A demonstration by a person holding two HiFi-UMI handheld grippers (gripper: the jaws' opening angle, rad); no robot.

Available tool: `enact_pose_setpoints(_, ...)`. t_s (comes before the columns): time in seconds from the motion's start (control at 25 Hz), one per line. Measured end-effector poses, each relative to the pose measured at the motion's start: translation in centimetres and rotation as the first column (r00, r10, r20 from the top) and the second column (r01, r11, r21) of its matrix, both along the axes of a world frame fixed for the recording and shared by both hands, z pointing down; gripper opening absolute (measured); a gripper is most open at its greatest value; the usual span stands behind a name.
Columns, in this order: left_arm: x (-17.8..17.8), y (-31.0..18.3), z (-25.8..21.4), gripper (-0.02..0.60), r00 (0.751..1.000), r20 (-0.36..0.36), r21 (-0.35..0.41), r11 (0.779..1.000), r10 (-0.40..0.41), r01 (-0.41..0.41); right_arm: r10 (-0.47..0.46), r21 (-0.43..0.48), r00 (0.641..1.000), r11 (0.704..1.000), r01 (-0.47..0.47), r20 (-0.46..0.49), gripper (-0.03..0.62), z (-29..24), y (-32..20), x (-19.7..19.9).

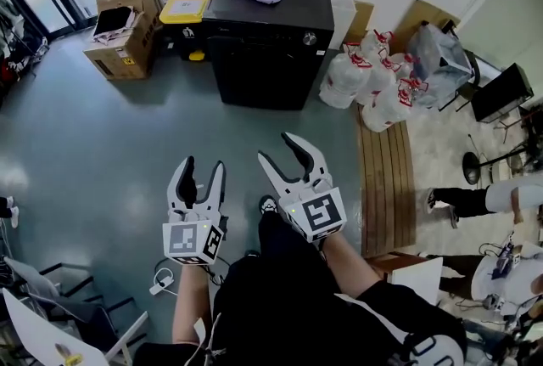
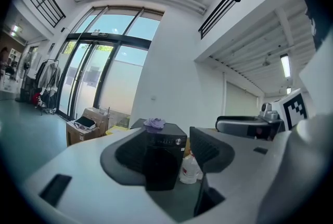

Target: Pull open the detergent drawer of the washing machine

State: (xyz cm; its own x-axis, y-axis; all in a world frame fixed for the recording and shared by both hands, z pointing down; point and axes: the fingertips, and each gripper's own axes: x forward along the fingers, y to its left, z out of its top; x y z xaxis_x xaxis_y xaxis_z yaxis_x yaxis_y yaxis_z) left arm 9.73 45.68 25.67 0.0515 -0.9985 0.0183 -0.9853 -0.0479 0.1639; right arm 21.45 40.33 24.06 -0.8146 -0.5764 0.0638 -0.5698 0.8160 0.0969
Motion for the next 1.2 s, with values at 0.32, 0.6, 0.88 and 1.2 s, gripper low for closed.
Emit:
enact_pose_setpoints(0.32,-1.6,-9.4,0.6,0.249,1.000,-0.001,-0.040,0.999,-0.007,0.007,-0.027,-0.029,0.999,0.999,0.027,-0.020,0.219,0.6,-9.8,-2.2)
enact_pose_setpoints(0.6,-2.1,-15.2,1.9,0.249,0.999,0.011,-0.081,0.996,-0.033,0.033,-0.060,-0.052,0.998,0.997,0.059,-0.017,0.222,2.0,-15.9,-2.7)
enact_pose_setpoints(0.88,-4.2,-19.0,2.6,0.249,0.998,0.025,-0.103,0.993,-0.053,0.055,-0.071,-0.080,0.997,0.994,0.068,-0.028,0.238,3.3,-20.2,-4.2)
enact_pose_setpoints(1.2,-7.6,-24.3,3.5,0.249,0.999,0.012,-0.110,0.993,-0.031,0.032,-0.055,-0.092,0.997,0.994,0.049,-0.053,0.259,4.6,-25.1,-7.5)
